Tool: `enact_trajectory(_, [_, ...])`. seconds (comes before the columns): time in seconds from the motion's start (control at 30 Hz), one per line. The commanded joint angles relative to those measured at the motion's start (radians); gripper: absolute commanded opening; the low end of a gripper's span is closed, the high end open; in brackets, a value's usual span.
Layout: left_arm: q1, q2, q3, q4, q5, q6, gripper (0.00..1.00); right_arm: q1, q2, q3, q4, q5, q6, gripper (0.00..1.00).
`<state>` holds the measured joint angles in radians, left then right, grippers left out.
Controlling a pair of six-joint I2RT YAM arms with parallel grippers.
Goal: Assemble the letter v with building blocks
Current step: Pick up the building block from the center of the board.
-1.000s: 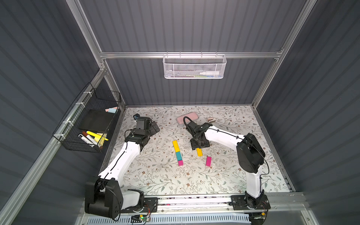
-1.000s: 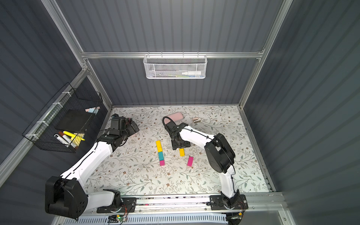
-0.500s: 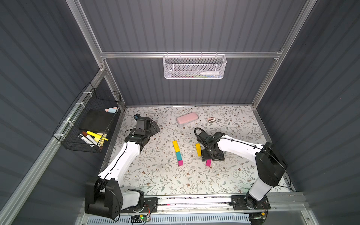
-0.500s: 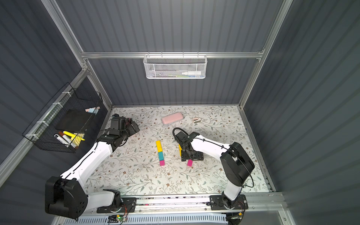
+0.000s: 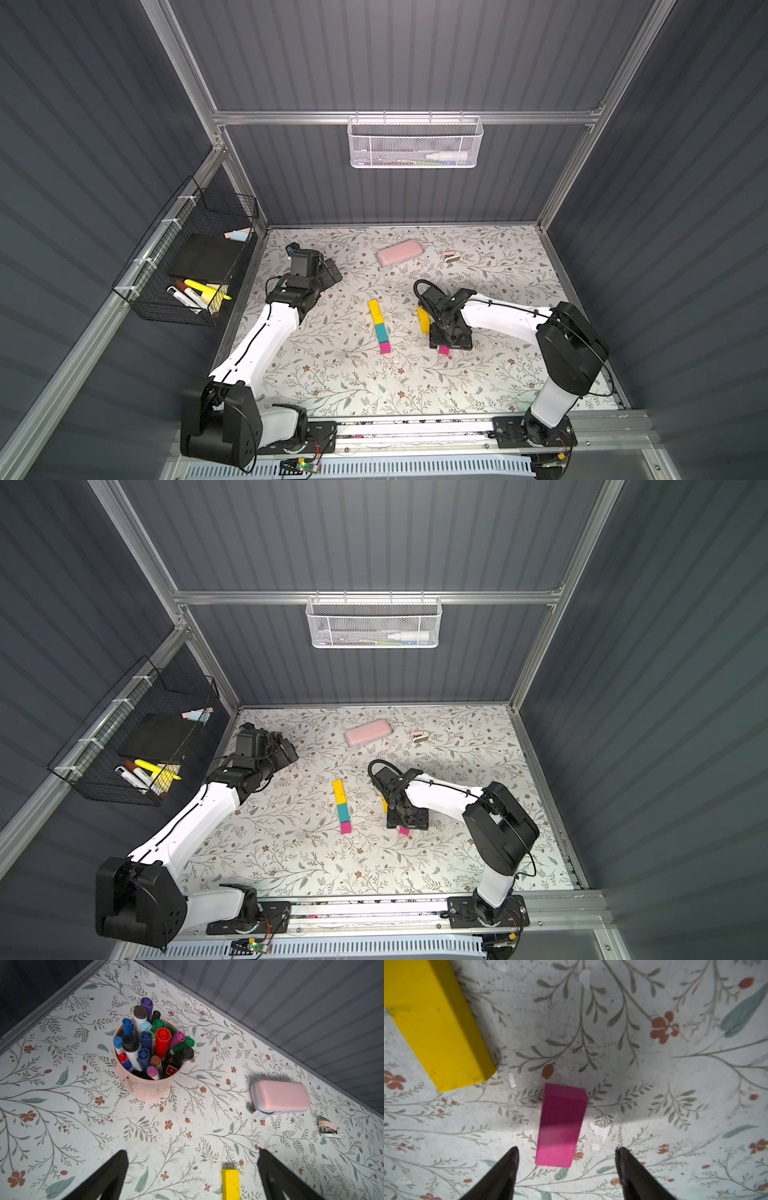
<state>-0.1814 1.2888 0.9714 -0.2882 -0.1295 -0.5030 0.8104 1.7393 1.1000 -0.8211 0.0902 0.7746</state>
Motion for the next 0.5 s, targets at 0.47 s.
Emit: enact_trajectory(0.47, [0.005, -0.024, -0.001, 0.002, 0.004, 0.011, 1.0, 0.007, 0.019, -0.074, 0.059, 0.063, 0.121, 0.55])
